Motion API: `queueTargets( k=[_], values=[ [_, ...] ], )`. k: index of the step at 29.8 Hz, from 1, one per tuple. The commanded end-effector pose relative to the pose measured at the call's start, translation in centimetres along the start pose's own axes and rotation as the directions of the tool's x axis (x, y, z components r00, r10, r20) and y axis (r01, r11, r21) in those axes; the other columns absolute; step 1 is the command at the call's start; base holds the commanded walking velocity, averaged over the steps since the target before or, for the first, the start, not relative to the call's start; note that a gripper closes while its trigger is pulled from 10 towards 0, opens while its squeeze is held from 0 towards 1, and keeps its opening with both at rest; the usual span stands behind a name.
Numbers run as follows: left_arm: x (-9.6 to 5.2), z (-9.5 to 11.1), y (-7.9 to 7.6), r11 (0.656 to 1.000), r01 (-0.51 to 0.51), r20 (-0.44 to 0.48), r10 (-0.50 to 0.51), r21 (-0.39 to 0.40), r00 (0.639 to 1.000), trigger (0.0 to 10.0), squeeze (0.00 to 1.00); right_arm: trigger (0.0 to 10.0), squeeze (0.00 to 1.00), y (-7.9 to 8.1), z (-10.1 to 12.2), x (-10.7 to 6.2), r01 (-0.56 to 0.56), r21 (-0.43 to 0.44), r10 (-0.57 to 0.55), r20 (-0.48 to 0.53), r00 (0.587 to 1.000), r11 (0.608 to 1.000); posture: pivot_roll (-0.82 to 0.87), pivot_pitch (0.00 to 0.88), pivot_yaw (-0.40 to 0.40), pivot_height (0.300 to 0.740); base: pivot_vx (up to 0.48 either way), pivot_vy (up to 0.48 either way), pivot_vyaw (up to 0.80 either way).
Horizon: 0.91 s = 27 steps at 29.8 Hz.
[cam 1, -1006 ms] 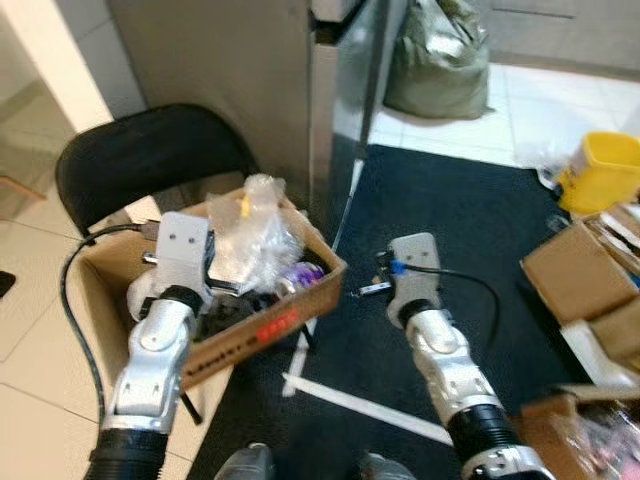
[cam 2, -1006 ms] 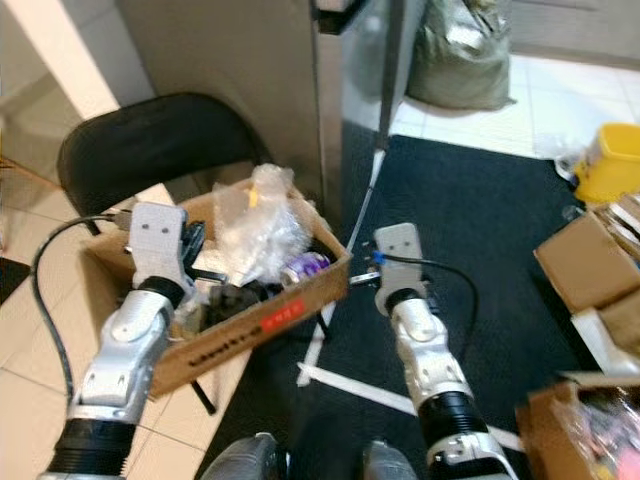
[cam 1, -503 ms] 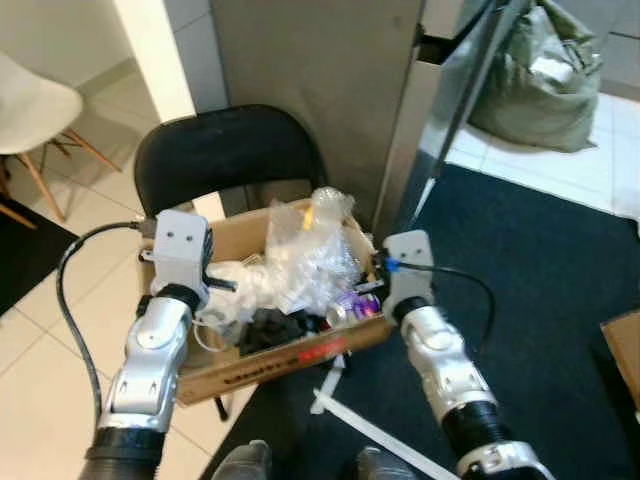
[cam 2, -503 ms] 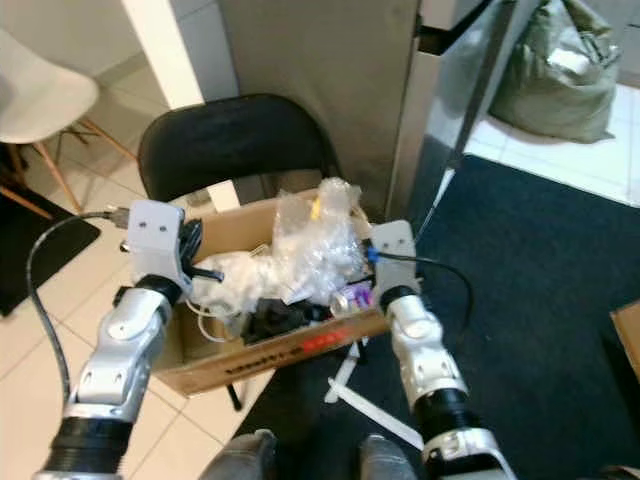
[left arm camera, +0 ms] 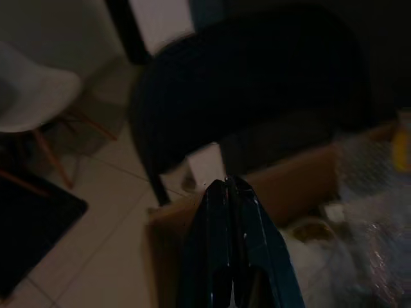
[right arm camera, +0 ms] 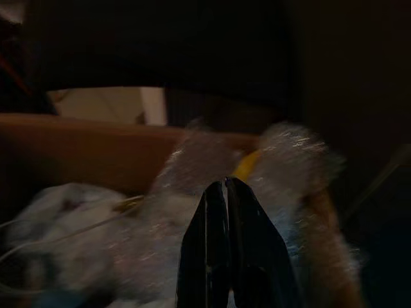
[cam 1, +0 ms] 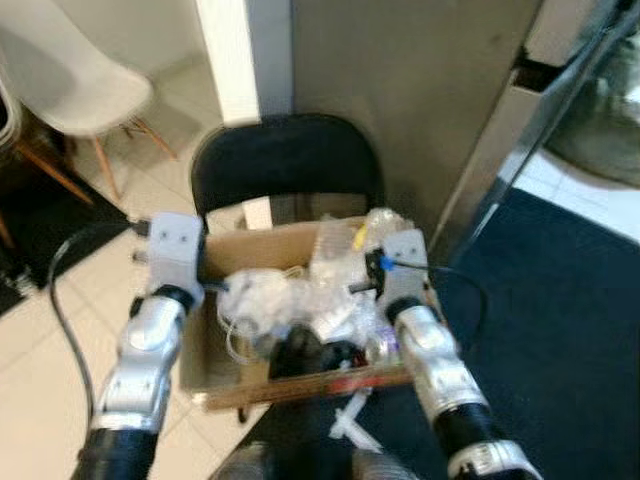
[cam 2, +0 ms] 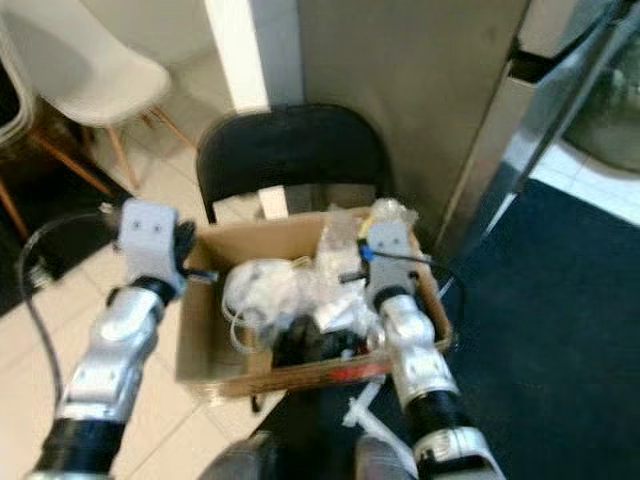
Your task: Picking trash to rubbish bin
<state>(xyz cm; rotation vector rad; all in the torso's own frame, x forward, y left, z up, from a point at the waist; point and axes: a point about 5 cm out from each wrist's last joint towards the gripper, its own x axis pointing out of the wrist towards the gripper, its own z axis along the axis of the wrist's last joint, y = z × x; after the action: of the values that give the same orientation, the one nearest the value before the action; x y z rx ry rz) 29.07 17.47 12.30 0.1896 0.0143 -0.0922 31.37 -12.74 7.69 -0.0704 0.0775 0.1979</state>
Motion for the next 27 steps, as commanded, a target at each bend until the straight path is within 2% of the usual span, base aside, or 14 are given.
queueTargets(
  k=[1,4,7,9,13,18,20,27],
  values=[
    [-0.4,-1.6,0.0,0.999,0.031,-0.088,-0.028,0.031,0.996,10.0,0.00,10.0,0.00,0.5,-0.4,-0.1,-0.031,-0.002,0.031,-0.012,0.999,1.000,0.06,0.054,0.003,0.740,0.000,0.000,0.00],
    [-0.6,-2.3,-0.1,0.997,0.066,-0.128,-0.059,0.045,0.990,10.0,0.00,10.0,0.00,0.8,-0.6,-0.2,-0.076,-0.032,0.075,-0.027,0.997,0.997,0.06,0.056,0.004,0.740,0.000,0.000,0.00],
    [-1.0,-3.4,-0.4,0.980,0.186,-0.202,-0.168,0.072,0.965,10.0,0.00,10.0,0.00,1.6,-1.6,-0.3,-0.175,-0.063,0.169,-0.090,0.982,0.983,0.06,0.058,0.004,0.740,0.000,0.000,0.00],
    [-1.5,-3.8,-1.0,0.946,0.311,-0.233,-0.284,0.087,0.930,10.0,0.00,10.0,0.00,2.0,-2.2,-0.4,-0.212,-0.064,0.203,-0.123,0.971,0.975,0.06,0.060,0.005,0.740,0.000,0.000,0.00],
    [-2.6,-3.9,-1.8,0.883,0.462,-0.246,-0.433,0.076,0.867,10.0,0.00,10.0,0.00,2.4,-3.0,-0.4,-0.266,-0.110,0.242,-0.187,0.952,0.958,0.06,0.061,0.005,0.740,0.000,0.000,0.00],
    [-3.0,-3.7,-2.2,0.863,0.505,-0.240,-0.488,0.012,0.839,10.0,0.00,10.0,0.00,2.6,-3.2,-0.4,-0.284,-0.113,0.258,-0.204,0.944,0.952,0.07,0.062,0.004,0.740,0.000,0.000,0.00],
    [-3.5,-3.6,-2.6,0.834,0.551,-0.236,-0.540,-0.025,0.808,10.0,0.00,10.0,0.00,2.7,-3.2,-0.3,-0.287,-0.113,0.261,-0.201,0.944,0.951,0.07,0.062,0.004,0.740,0.000,0.000,0.00],
    [-3.6,-3.4,-2.7,0.817,0.575,-0.233,-0.566,-0.034,0.791,10.0,0.00,10.0,0.00,2.8,-3.1,-0.2,-0.291,-0.100,0.269,-0.190,0.944,0.952,0.06,0.063,0.004,0.740,0.000,0.000,0.00]
  ],
)
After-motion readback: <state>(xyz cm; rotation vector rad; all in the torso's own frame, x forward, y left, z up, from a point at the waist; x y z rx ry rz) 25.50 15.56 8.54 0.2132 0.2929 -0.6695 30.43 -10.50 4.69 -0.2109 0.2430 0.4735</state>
